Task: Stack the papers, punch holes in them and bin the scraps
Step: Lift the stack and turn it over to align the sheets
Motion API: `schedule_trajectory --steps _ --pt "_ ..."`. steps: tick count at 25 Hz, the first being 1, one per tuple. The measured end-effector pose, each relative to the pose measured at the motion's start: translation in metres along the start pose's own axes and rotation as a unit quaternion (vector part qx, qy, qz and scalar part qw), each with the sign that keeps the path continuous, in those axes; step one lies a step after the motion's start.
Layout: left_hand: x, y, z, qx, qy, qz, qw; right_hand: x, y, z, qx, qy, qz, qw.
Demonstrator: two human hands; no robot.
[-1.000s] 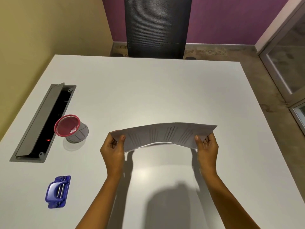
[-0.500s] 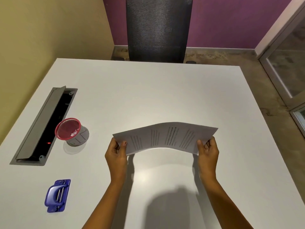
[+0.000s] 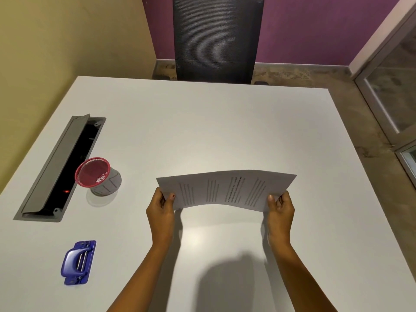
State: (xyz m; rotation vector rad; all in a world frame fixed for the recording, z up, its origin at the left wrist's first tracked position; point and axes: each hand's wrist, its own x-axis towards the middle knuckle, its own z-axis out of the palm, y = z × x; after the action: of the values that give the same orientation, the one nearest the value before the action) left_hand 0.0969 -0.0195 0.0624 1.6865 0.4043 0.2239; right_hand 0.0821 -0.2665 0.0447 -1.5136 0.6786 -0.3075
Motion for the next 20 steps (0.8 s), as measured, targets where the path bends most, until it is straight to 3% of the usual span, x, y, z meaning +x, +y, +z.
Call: schedule_trajectory --steps 7,10,14,16,20 --pt "-0.001 -0.012 0.001 0.038 0.022 -0.022 0.999 0.003 0.005 0.0 -0.003 0.016 0.019 1.0" --pt "0.004 -0.007 -0.003 0.064 0.04 -0.012 0.997 0.001 0.004 -0.003 -0.056 0.024 0.014 0.998" --pt "0.01 -0.001 -0.005 0.075 0.075 -0.043 0.993 -0.007 0.012 -0.001 -0.096 0.013 0.115 0.989" --pt "0.009 -0.001 -0.004 0.063 0.098 -0.078 0.99 -0.02 0.018 0.005 -0.023 -0.01 0.156 0.987" --pt "0.0 -0.003 0.005 -0.012 0.114 -0.171 0.979 -0.043 0.012 0.03 0.171 -0.152 0.213 0.95"
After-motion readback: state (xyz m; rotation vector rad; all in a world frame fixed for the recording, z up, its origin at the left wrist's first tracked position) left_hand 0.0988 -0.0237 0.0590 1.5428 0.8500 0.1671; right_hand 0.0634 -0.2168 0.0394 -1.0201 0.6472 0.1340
